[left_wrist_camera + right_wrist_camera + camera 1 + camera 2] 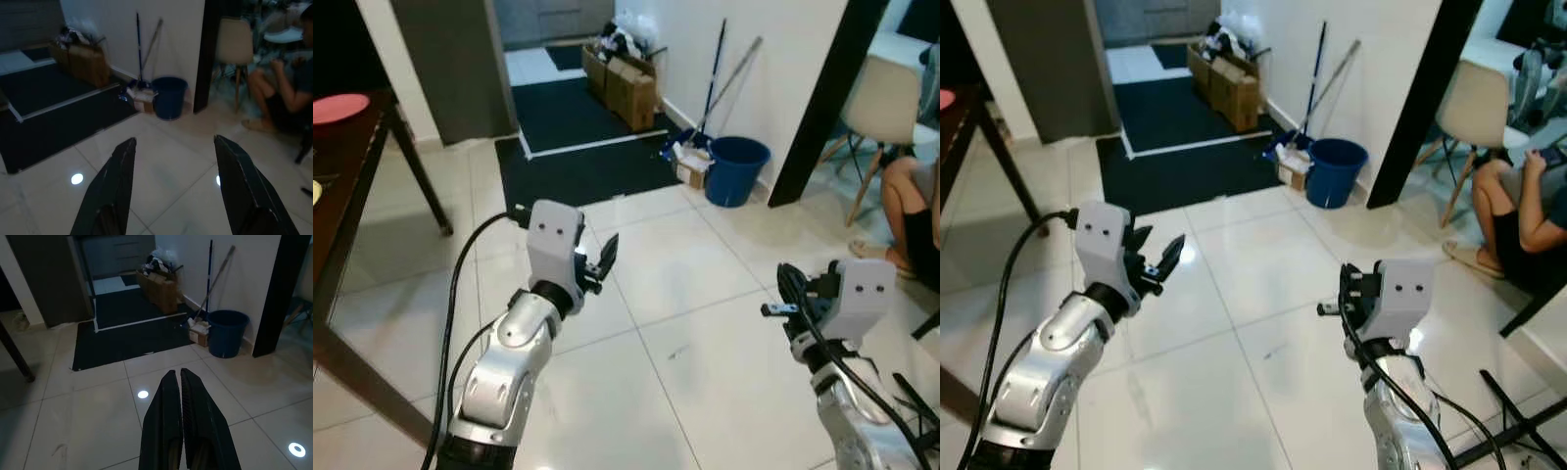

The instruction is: Setting the table

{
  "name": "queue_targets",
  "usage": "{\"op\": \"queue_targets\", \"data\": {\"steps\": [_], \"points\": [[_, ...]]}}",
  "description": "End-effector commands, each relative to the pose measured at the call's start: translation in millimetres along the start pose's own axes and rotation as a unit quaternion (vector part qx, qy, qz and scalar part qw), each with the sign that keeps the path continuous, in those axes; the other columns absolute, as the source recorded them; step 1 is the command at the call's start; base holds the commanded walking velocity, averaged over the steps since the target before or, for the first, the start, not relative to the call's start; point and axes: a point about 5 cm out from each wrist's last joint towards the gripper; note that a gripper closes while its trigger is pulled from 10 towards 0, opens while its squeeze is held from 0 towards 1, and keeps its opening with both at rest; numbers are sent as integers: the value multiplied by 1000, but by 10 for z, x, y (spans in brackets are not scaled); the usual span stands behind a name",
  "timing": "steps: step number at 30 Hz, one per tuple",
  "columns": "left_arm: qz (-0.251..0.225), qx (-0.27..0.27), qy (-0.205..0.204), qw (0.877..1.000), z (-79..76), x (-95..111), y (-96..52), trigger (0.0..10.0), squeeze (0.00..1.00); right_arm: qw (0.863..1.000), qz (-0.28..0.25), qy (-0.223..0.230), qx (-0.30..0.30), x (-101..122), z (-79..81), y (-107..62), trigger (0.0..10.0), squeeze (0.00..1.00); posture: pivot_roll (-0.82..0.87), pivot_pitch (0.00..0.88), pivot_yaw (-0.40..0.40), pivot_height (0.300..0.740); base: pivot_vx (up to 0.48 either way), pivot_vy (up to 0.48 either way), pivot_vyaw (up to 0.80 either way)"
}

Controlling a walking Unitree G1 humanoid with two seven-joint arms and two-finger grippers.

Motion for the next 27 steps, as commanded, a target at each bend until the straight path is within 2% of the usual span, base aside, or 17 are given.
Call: {"op": "queue_targets", "data": {"steps": [1,4,5,7,8,10,11,13,18,23,27], "points": [[20,18,16,1000,76,-117,-37,10000,0,1000,15,2,5,-93,27,-19,10000,0,-30,87,98,740,480,0,0],[72,92,46,992,322,-450,-194,10000,0,999,45,-7,24,-299,123,0,10000,0,6,83,65,740,480,0,0],[72,92,46,992,322,-450,-194,10000,0,999,45,-7,24,-299,123,0,10000,0,6,83,65,740,480,0,0],[104,150,70,981,513,-653,-356,10000,0,997,64,-13,31,-431,158,11,10000,0,42,81,31,740,480,0,0],[104,150,70,981,513,-653,-356,10000,0,997,64,-13,31,-431,158,11,10000,0,42,81,31,740,480,0,0],[123,200,85,968,670,-782,-549,10000,0,996,74,-19,36,-515,167,36,10000,0,68,84,7,740,480,0,0],[123,200,85,968,670,-782,-549,10000,0,996,74,-19,36,-515,167,36,10000,0,68,84,7,740,480,0,0],[118,228,93,962,734,-784,-720,10000,0,996,75,-28,35,-558,155,98,10000,0,86,86,-5,740,480,0,0],[93,221,93,966,690,-697,-680,10000,0,997,65,-28,17,-544,100,149,10000,0,97,85,-7,740,406,0,0],[85,225,94,966,709,-687,-652,10000,0,998,60,-28,14,-542,84,147,10000,0,80,83,-5,740,382,0,0],[85,216,95,968,666,-713,-634,10000,0,998,58,-23,22,-548,70,133,10000,0,71,79,-2,740,382,0,0]]}}
Point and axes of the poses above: a point about 5 cm out from each wrist's last joint towards the gripper, its own y axis pointing out of the wrist towards the gripper, its own x axis along the axis of the wrist's last joint, z = x × y
